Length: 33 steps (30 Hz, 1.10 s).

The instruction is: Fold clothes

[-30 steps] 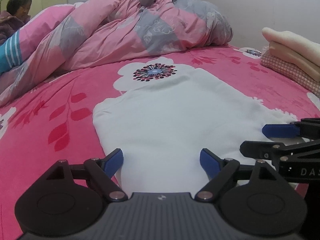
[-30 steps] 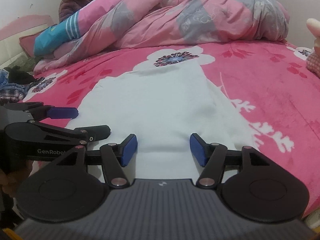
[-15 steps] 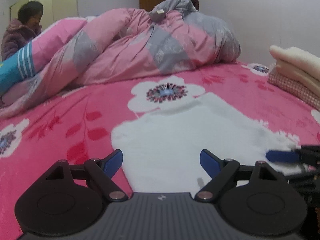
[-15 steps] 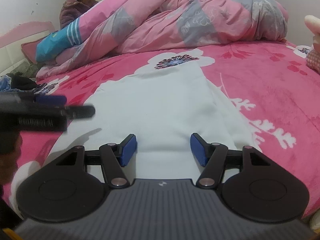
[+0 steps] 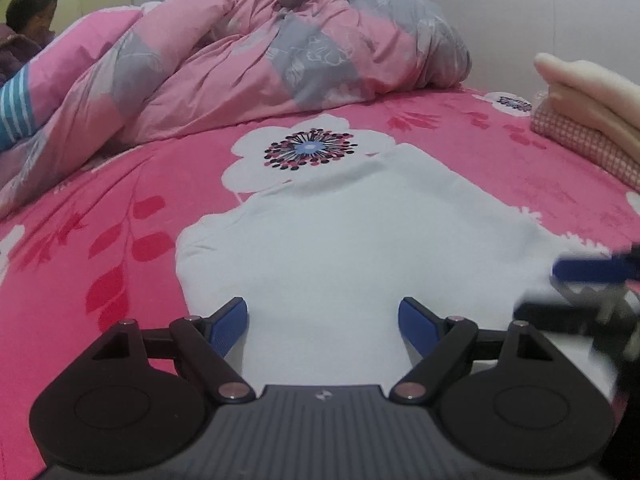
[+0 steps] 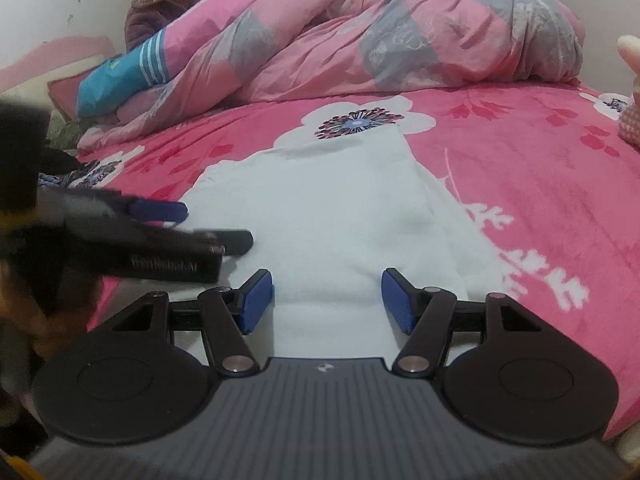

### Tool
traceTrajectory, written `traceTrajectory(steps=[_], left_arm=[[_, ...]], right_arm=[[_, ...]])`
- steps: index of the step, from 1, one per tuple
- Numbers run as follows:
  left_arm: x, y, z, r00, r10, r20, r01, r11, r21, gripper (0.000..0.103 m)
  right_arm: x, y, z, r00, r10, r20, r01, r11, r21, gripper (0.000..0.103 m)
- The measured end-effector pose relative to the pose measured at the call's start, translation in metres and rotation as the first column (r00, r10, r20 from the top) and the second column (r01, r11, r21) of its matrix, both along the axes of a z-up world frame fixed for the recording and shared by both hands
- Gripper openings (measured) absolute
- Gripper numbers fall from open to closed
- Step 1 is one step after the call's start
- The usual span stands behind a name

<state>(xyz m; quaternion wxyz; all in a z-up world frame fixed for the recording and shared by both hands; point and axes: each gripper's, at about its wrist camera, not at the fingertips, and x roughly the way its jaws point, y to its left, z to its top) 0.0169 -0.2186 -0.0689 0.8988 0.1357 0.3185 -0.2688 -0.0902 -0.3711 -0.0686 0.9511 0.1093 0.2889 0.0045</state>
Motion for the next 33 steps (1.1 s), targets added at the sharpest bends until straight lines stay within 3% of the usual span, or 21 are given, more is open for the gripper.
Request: traceTrajectory(steps=[2,6,11,18,20,23,33], left_arm=[[0.002,0.002,0.0,1.0,-0.006,-0.008,0.006,1.0,-0.009,0.084],[0.002,0.004,-0.001,1.0,-0.015,-0.009,0.015,1.0,-0.015,0.084],[0.003,0.005,-0.002,1.0,-0.021,-0.013,0.021,0.999,-0.024,0.085],[0.002,0.006,-0.001,1.0,-0.015,-0.02,0.014,0.999,-0.033,0.085],[0.002,0.007,-0.001,1.0,-0.018,-0.019,0.017,0.999,-0.034,0.085],[0.003,0.009,0.003,1.0,-0.013,-0.014,0.013,0.999,-0.038,0.085],[0.017,0.005,0.024,0.999,0.014,0.041,-0.012,0.998,-0.056,0.085]], right_arm=[[0.002,-0.004,0.013,1.0,-0.014,0.026,0.014,1.0,0.021,0.061],[0.01,-0.007,0.022,0.996,-0.044,0.074,0.045,0.999,-0.022,0.061],[0.027,-0.009,-0.01,0.999,-0.031,-0.031,0.03,0.999,-0.033,0.059],[0.032,-0.018,0.025,0.996,-0.044,0.081,0.044,0.999,0.001,0.055],[0.037,-0.02,0.018,0.997,-0.043,0.067,0.043,0.999,0.0,0.053],[0.048,-0.021,-0.014,0.999,-0.026,-0.023,0.027,1.0,0.013,0.049],[0.04,-0.018,-0.023,0.999,-0.029,0.019,0.028,0.999,0.017,0.049]])
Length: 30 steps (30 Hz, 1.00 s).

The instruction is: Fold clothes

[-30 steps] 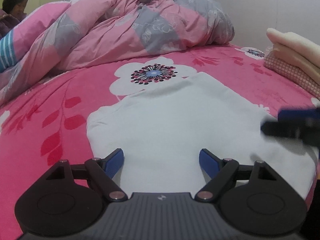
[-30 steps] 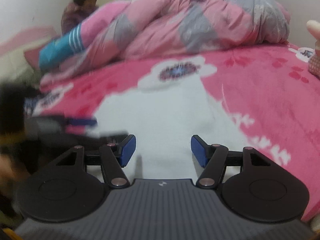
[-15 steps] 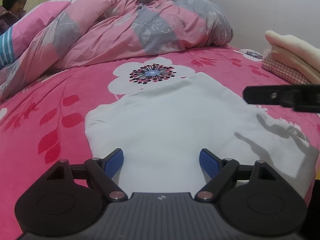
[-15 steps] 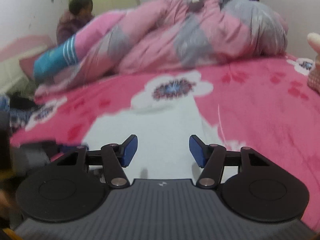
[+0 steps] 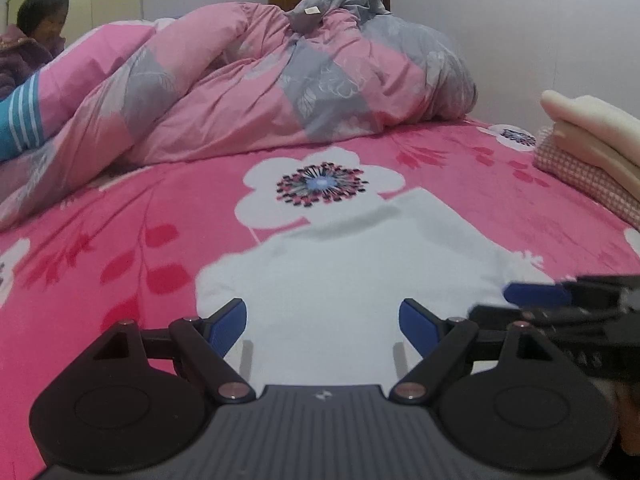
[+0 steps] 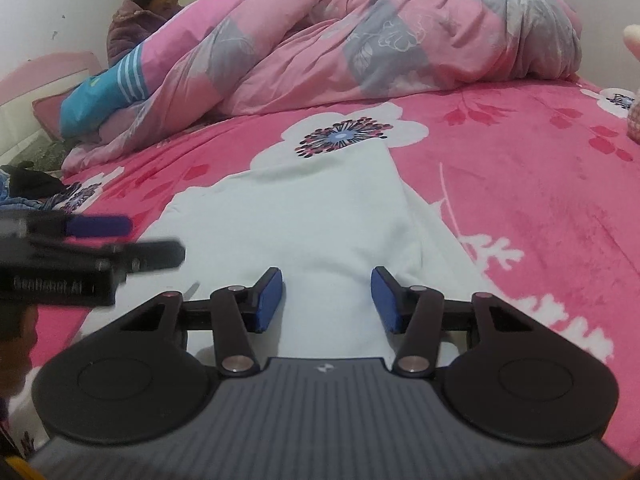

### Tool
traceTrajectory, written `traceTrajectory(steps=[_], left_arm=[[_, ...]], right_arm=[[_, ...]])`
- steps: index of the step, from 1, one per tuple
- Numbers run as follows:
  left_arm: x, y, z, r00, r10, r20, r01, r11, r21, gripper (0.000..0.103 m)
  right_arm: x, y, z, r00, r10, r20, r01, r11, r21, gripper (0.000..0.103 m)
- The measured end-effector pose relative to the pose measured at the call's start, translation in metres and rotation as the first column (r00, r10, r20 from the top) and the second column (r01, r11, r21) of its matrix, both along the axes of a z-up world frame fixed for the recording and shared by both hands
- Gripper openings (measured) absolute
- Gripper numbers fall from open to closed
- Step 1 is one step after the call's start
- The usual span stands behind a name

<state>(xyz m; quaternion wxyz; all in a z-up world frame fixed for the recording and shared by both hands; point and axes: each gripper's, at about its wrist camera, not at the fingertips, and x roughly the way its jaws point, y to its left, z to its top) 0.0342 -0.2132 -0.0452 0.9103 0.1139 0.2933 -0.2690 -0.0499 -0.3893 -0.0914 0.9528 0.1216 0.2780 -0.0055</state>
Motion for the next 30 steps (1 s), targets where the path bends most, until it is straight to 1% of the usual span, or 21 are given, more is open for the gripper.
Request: traceTrajectory(steps=[2,5,7,9,12,15,17,18,20,22,23,24,26,28,30], left_arm=[[0.009,-0.005,-0.001,1.0,0.002,-0.004,-0.002,1.0,0.007,0.085],[0.023,-0.012,-0.016,0.998,0.001,-0.066,0.003,0.998,0.057,0.085],[0.024,-0.01,-0.021,0.997,0.005,-0.074,-0.002,0.999,0.047,0.085],[0.023,-0.008,-0.021,0.998,0.007,-0.07,-0.004,0.999,0.039,0.085],[0.022,-0.008,-0.023,0.997,0.008,-0.071,-0.006,0.999,0.034,0.086],[0.023,-0.006,-0.024,0.997,0.009,-0.078,-0.008,1.0,0.019,0.087],[0.023,-0.005,-0.025,0.996,0.011,-0.086,-0.01,1.0,0.009,0.088],[0.024,-0.005,-0.025,0.996,0.01,-0.087,-0.009,1.0,0.007,0.088],[0.024,-0.004,-0.025,0.996,0.008,-0.087,-0.008,1.0,0.0,0.088],[0.024,-0.003,-0.025,0.996,0.008,-0.09,-0.009,1.0,-0.007,0.088],[0.025,-0.003,-0.024,0.996,0.008,-0.092,-0.009,1.0,-0.01,0.088],[0.026,-0.002,-0.024,0.996,0.007,-0.094,-0.009,1.0,-0.013,0.088],[0.026,-0.001,-0.025,0.995,0.006,-0.095,-0.008,1.0,-0.019,0.088],[0.026,-0.001,-0.025,0.995,0.006,-0.095,-0.008,1.0,-0.024,0.088],[0.026,-0.001,-0.025,0.995,0.004,-0.096,-0.007,1.0,-0.028,0.088]], right_arm=[[0.0,0.0,0.0,1.0,0.0,0.0,0.0,1.0,0.003,0.049],[0.002,-0.002,0.005,1.0,0.001,-0.016,-0.001,1.0,0.004,0.046],[0.002,-0.004,0.016,1.0,-0.004,-0.021,0.004,1.0,0.007,0.038],[0.002,-0.009,0.031,1.0,0.002,0.014,-0.003,1.0,0.019,0.037],[0.011,-0.011,0.047,0.998,0.014,0.054,-0.013,1.0,-0.011,0.036],[0.03,-0.013,0.042,0.999,0.033,0.034,-0.032,0.999,-0.018,0.035],[0.043,-0.013,0.023,0.999,0.044,-0.032,-0.044,0.999,-0.018,0.034],[0.045,-0.014,0.017,0.998,0.043,-0.048,-0.044,0.999,-0.021,0.032],[0.049,-0.014,0.008,0.996,0.041,-0.078,-0.042,0.999,-0.022,0.032],[0.052,-0.016,0.024,0.996,0.039,-0.086,-0.039,0.999,-0.001,0.032],[0.053,-0.016,0.034,0.997,0.05,-0.066,-0.049,0.999,0.007,0.032],[0.056,-0.015,0.042,0.997,0.062,-0.051,-0.062,0.998,0.003,0.032],[0.069,-0.012,0.056,0.996,0.082,-0.032,-0.083,0.996,-0.034,0.032],[0.089,-0.008,0.059,0.994,0.104,-0.039,-0.106,0.993,-0.057,0.032],[0.113,-0.008,0.048,0.989,0.126,-0.077,-0.129,0.991,-0.03,0.032]])
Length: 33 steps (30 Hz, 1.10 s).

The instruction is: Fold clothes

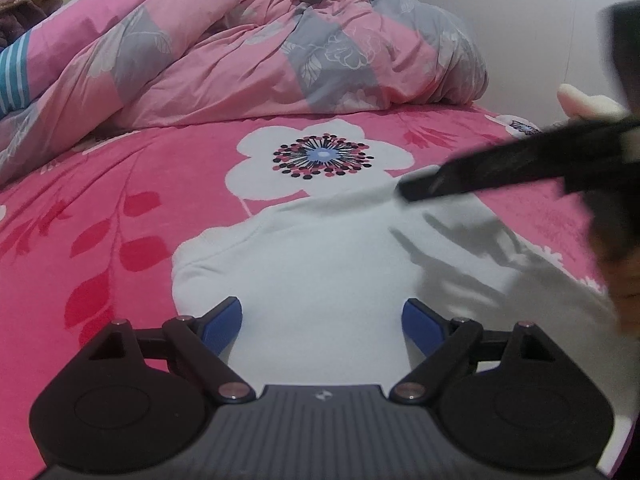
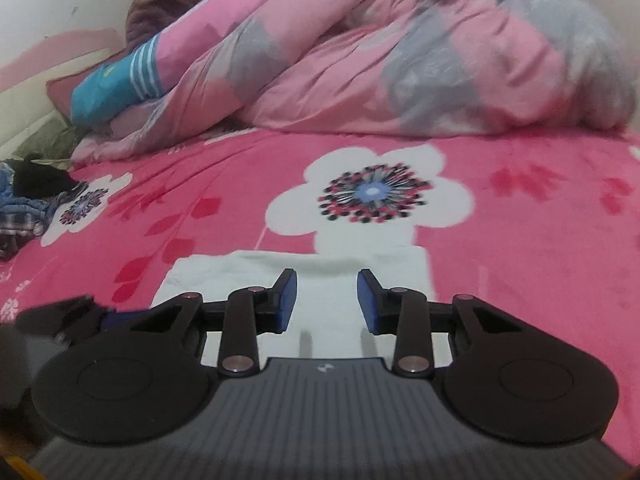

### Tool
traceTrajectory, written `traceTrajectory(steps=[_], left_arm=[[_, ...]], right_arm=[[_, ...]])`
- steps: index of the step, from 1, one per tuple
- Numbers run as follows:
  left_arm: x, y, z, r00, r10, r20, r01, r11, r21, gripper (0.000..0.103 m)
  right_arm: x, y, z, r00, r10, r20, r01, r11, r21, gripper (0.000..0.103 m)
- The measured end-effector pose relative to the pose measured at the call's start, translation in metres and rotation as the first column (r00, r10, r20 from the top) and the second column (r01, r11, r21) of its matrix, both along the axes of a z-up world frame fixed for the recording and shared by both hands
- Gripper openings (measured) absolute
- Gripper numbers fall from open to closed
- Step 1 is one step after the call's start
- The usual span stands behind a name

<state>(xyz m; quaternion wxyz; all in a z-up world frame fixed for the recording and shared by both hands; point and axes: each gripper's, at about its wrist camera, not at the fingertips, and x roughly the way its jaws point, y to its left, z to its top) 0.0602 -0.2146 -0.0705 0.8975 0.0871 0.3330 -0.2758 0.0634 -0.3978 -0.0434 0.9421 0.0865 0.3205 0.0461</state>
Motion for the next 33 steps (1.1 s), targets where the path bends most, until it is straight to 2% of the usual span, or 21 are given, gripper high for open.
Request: traceTrajectory(steps=[3,10,14,16,22,29,33], left_arm=[[0.001,0.001,0.0,1.0,-0.001,-0.006,0.001,1.0,-0.02,0.089],[0.002,0.007,-0.001,1.0,-0.017,-0.008,0.016,0.998,-0.057,0.089],[0.002,0.008,-0.001,1.0,-0.016,-0.01,0.015,0.997,-0.07,0.089],[0.003,0.009,-0.001,1.0,-0.018,-0.013,0.017,0.997,-0.078,0.089],[0.004,0.01,-0.001,1.0,-0.017,-0.017,0.015,0.996,-0.087,0.089],[-0.001,0.006,0.007,1.0,-0.015,0.024,0.015,1.0,-0.02,0.089],[-0.002,0.014,0.019,1.0,0.01,0.018,-0.009,0.999,-0.035,0.089]], right_arm=[[0.024,0.003,-0.029,0.994,-0.013,-0.108,0.01,0.999,-0.035,0.03],[0.034,0.016,-0.003,0.996,-0.007,-0.094,-0.001,0.996,-0.09,0.03],[0.061,0.003,-0.029,0.987,-0.049,-0.155,0.045,0.999,-0.025,0.027],[0.06,0.0,-0.027,0.987,-0.066,-0.146,0.067,0.998,0.0,0.027],[0.036,-0.003,0.007,0.994,-0.079,-0.074,0.08,0.997,0.013,0.028],[0.05,-0.021,-0.025,0.985,-0.097,-0.145,0.113,0.988,0.108,0.029],[0.017,-0.017,-0.004,0.99,-0.112,-0.08,0.121,0.986,0.113,0.03]])
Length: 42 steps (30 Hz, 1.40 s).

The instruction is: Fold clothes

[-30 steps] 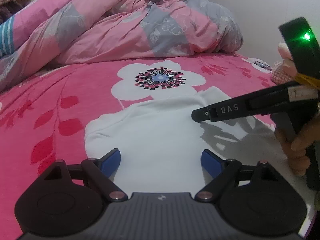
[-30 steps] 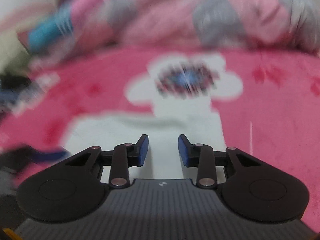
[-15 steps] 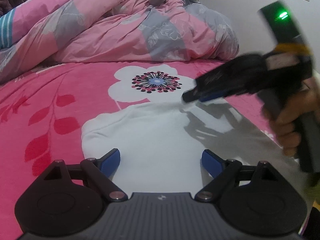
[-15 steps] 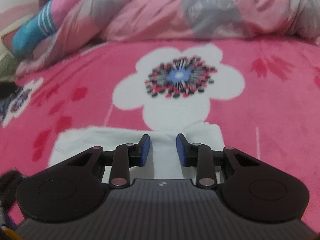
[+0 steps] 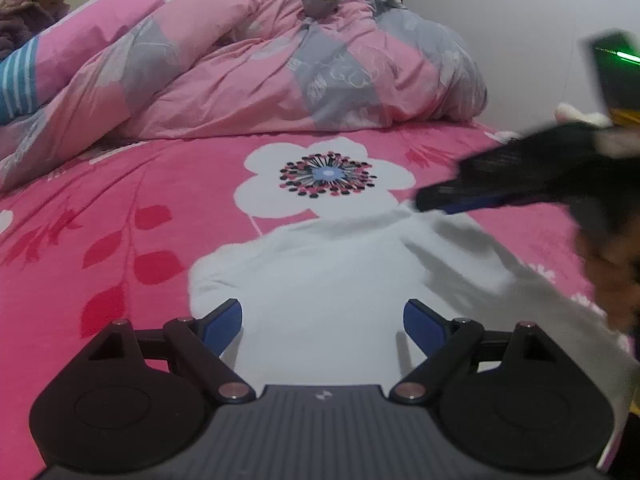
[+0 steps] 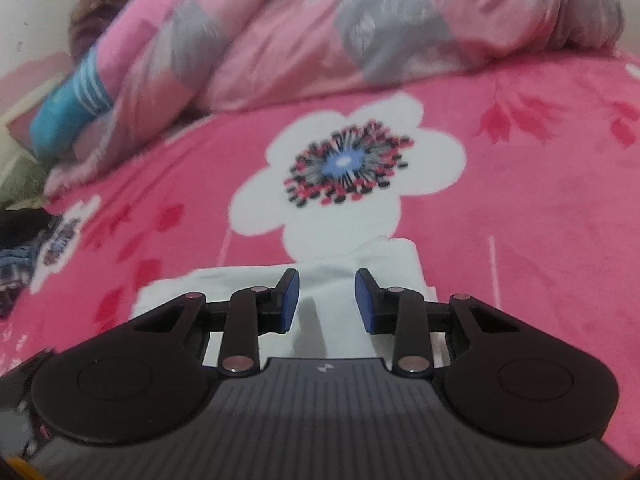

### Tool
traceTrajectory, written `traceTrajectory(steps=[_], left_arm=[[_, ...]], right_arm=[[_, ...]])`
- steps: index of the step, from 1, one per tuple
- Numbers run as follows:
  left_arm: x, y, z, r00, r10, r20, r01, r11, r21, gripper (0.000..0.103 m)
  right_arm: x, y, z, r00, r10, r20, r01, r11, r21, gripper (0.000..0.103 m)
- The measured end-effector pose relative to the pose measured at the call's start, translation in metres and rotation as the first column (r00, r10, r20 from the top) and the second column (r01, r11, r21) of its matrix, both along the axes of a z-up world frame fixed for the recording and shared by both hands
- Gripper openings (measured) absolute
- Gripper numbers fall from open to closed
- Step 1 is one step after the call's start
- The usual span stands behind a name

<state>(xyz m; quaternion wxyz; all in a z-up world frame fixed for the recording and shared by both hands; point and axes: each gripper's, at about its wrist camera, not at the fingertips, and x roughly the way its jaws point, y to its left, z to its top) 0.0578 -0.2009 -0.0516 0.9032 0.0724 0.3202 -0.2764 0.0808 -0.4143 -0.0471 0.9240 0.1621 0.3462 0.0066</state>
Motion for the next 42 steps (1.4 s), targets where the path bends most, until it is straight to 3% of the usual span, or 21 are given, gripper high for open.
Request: traceTrajectory(steps=[6,11,15,19,22,25,28,42], left_arm=[[-0.019,0.003,0.009,1.0,-0.03,0.006,0.03,0.999,0.035,0.089],[-0.042,0.001,0.004,0.999,-0.051,-0.009,0.051,0.995,0.084,0.089],[-0.053,-0.004,0.002,0.999,-0.049,-0.006,0.049,0.994,0.1,0.089],[-0.056,-0.002,0.005,1.0,-0.027,-0.005,0.027,0.995,0.094,0.089],[-0.061,0.0,0.002,1.0,-0.013,-0.006,0.013,0.994,0.107,0.089],[-0.063,0.002,-0.007,1.0,0.009,-0.028,-0.006,0.993,0.117,0.089],[-0.065,0.002,-0.009,0.999,0.029,-0.017,-0.027,0.993,0.112,0.09],[-0.077,0.005,-0.008,0.997,0.073,-0.024,-0.07,0.993,0.098,0.091]], right_arm=[[-0.086,0.014,0.029,0.993,0.039,0.108,-0.037,0.999,-0.02,0.033],[-0.129,0.034,0.007,0.992,0.082,0.101,-0.076,0.995,-0.067,0.034],[-0.132,0.044,-0.023,0.995,0.082,0.059,-0.076,0.992,-0.104,0.034],[-0.145,0.052,-0.005,0.993,0.065,0.096,-0.049,0.986,-0.158,0.034],[-0.16,0.051,-0.002,0.99,0.065,0.122,-0.046,0.988,-0.15,0.035],[-0.166,0.049,-0.018,0.994,0.046,0.096,-0.031,0.988,-0.154,0.037],[-0.17,0.047,-0.032,0.991,0.043,0.129,-0.026,0.991,-0.132,0.039],[-0.178,0.041,-0.039,0.983,0.056,0.175,-0.037,0.994,-0.107,0.042]])
